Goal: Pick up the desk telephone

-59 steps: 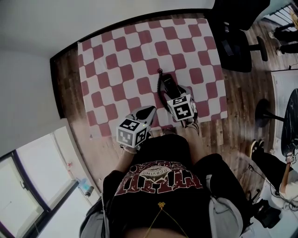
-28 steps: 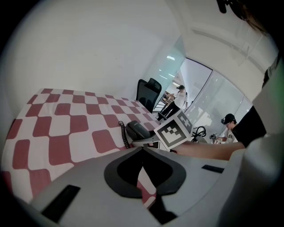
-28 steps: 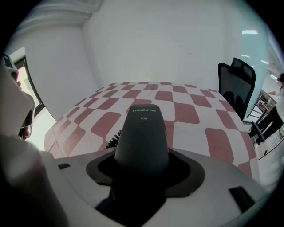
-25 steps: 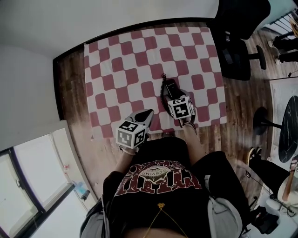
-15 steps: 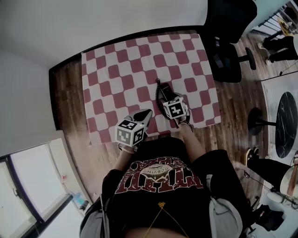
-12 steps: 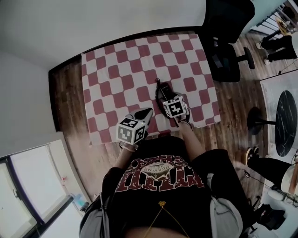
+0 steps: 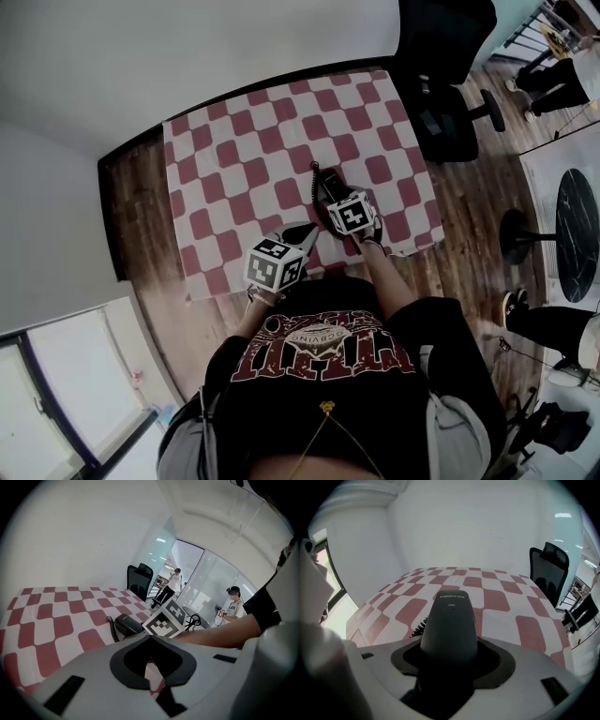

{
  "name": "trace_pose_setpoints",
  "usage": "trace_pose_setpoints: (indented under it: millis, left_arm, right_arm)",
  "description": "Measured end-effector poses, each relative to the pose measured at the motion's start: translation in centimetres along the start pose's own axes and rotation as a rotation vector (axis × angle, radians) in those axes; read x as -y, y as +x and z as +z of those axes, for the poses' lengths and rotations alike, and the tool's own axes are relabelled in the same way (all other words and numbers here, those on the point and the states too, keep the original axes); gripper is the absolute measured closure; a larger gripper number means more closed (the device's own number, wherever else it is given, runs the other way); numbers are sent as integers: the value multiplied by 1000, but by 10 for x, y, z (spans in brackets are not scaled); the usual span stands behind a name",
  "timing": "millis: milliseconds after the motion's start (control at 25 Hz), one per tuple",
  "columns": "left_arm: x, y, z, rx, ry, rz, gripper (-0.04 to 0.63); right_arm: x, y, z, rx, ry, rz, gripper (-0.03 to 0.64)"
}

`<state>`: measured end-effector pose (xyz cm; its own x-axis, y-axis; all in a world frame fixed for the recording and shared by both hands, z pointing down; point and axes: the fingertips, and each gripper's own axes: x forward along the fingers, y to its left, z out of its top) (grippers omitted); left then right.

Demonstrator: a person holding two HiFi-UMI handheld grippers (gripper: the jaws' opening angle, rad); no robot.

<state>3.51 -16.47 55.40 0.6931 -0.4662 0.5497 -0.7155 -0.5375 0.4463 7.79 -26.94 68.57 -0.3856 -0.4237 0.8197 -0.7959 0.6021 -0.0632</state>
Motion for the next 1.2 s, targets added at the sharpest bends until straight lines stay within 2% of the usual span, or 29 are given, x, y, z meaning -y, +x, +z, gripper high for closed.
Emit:
trace_pose_setpoints:
  millis: [360,920,1200]
  left_arm:
    - [5,1,-3,-23,16,-10,588]
    - [2,0,-9,-31,8,0,588]
    - [-1,3,-11,-42,8,-4,588]
  right_arm:
    - [0,-5,3,8,1,17,334]
    - [-2,-9,-9,-14,-71,37,334]
    - [3,-18,-19,-58,-64,36,334]
